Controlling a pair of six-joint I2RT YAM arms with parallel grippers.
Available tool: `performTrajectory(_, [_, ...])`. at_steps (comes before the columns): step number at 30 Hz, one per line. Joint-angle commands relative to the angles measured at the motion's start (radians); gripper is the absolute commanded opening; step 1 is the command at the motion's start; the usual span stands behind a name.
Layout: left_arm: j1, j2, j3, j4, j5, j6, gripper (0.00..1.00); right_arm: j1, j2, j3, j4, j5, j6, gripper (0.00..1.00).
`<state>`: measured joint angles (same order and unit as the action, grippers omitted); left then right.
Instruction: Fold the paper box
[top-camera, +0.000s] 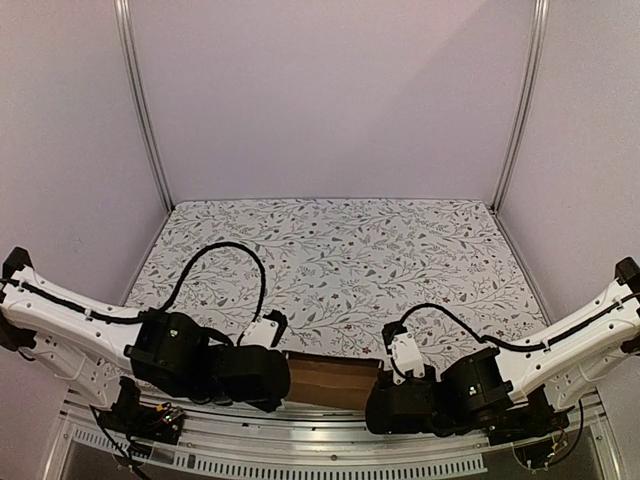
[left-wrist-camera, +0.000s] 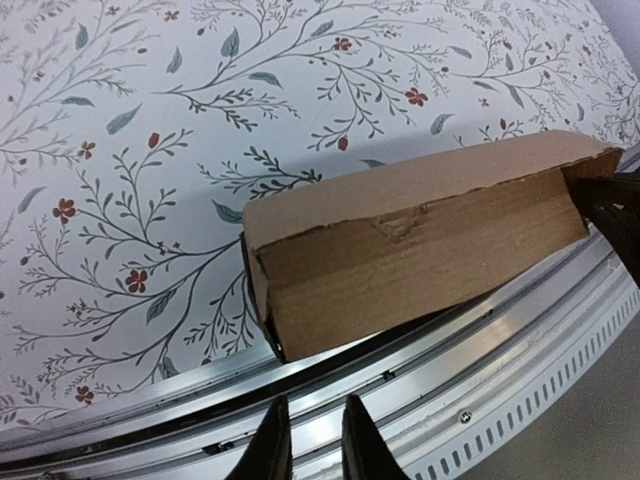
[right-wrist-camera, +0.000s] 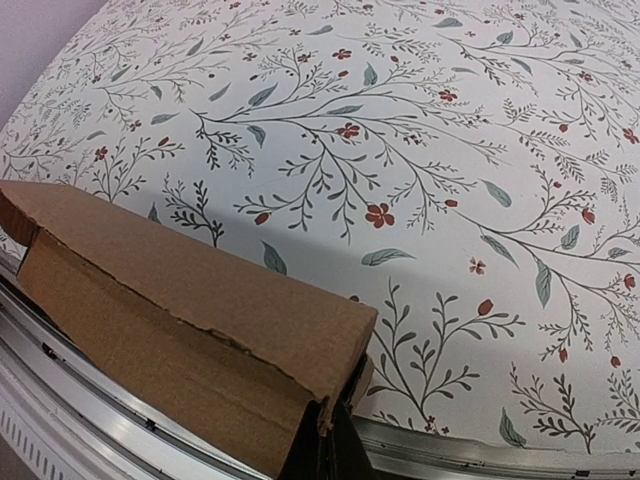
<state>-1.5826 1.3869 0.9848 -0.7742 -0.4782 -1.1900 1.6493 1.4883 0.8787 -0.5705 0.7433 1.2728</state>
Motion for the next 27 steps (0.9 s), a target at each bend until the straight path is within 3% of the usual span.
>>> performTrajectory(1, [0.031,-0.059,0.046,0.005,-0.018,0.089,0.16,0.000,0.082,-0.033,-0.051,-0.097,-0.052,0.00])
performTrajectory(9, [0.189,-0.122,0.107,0.088,0.049,0.265,0.07,-0.001,0.143,-0.019,-0.009,-0.074,-0.117,0.00])
performTrajectory(15, [0.281,-0.050,0.131,0.190,0.138,0.377,0.07,-0.007,0.215,0.036,-0.003,-0.035,-0.189,0.00])
performTrajectory(27, [0.313,0.078,0.081,0.277,0.250,0.389,0.04,-0.051,0.267,0.046,0.054,-0.024,-0.261,0.00])
